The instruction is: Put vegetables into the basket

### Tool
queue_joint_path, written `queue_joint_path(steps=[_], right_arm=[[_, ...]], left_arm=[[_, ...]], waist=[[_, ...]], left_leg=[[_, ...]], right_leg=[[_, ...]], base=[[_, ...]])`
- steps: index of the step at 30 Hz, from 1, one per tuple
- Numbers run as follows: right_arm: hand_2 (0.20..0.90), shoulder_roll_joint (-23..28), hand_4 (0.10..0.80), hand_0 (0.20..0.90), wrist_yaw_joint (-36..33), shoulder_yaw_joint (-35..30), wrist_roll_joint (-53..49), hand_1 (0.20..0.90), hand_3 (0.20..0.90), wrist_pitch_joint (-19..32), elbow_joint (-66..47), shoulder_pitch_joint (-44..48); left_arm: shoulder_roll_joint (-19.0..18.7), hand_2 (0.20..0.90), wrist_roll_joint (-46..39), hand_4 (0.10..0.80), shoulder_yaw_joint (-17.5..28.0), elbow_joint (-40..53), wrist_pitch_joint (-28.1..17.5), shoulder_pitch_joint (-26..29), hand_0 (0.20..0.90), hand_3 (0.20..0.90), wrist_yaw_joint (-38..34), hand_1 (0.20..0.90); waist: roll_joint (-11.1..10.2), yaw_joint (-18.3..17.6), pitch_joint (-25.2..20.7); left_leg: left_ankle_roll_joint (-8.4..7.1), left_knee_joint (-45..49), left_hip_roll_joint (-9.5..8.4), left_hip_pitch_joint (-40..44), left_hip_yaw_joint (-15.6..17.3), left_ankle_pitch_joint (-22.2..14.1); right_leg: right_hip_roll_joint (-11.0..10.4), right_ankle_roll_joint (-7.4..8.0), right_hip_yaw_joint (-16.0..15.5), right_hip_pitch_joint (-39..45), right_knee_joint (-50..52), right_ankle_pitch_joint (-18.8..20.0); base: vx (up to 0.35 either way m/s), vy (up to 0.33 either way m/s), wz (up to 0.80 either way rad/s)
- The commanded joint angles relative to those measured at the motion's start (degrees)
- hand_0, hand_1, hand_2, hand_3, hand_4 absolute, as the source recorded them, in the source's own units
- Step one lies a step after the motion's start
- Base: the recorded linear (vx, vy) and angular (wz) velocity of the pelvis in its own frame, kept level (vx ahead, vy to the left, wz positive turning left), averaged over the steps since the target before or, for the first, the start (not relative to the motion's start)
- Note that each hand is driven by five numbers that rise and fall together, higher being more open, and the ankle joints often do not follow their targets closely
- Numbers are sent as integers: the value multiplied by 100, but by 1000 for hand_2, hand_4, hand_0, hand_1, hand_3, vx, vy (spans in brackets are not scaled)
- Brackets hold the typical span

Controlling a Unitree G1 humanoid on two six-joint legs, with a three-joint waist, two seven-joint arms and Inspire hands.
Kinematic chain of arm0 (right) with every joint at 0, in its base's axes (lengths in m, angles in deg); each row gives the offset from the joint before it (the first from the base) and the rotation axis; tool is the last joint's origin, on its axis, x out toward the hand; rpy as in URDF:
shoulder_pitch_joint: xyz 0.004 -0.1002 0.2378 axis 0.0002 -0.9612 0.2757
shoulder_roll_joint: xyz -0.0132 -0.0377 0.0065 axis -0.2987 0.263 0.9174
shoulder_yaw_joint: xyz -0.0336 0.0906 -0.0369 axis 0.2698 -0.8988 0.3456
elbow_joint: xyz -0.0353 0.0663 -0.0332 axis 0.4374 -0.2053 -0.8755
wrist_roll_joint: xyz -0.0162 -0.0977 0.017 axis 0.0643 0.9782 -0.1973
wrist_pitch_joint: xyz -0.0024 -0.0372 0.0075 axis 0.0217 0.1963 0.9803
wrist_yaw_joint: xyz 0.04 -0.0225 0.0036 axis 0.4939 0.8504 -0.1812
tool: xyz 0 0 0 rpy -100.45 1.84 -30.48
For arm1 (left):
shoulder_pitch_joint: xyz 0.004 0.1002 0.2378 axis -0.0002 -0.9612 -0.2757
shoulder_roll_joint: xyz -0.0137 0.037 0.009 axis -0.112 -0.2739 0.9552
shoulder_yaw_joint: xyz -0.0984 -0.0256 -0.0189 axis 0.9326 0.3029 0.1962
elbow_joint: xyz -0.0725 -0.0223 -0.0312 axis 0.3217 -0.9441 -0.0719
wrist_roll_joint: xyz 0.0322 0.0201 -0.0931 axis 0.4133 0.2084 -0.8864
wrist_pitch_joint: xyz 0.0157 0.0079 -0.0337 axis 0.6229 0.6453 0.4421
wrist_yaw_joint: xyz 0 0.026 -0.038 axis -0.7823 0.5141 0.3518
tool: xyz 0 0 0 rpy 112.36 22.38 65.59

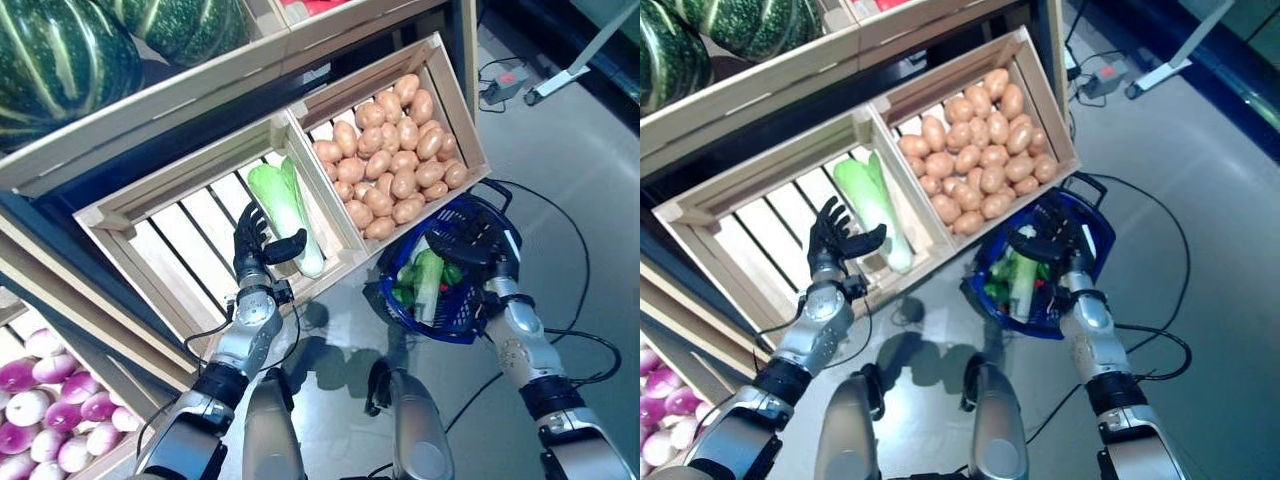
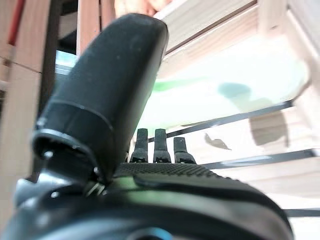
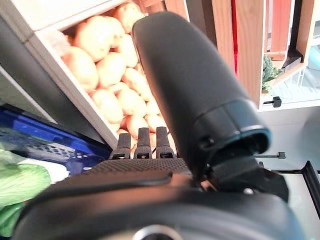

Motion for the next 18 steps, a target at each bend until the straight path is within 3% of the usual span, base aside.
queue_joint_path(steps=[1,9,18], right_arm=[[900,21,800,900,-198,60,190,900,900,368,-258,377],[900,-26,800,900,-329,302,176,900,900,311,-243,518],[900,-18,800,900,-295,527,41,900,900,485,91,668]], left_arm=[[148,900,228,800,-65,-42,-324,980,900,900,-741,900],[267,900,597,800,74,-734,-60,1965,900,900,-2498,900],[252,900,688,800,-25,-1186,319,2795,900,900,-3312,900]], waist=[[-71,-167,-332],[-217,-368,-47],[-279,-534,199]], left_leg=[[131,173,90,-203,95,-97],[173,673,46,-859,7,-204],[187,860,31,-1336,35,-217]], right_leg=[[-68,-95,156,136,-267,413],[-34,-53,403,-581,181,399],[30,-11,568,-1181,402,466]], base=[[-79,22,-21],[-75,8,-16],[-57,-1,-8]])
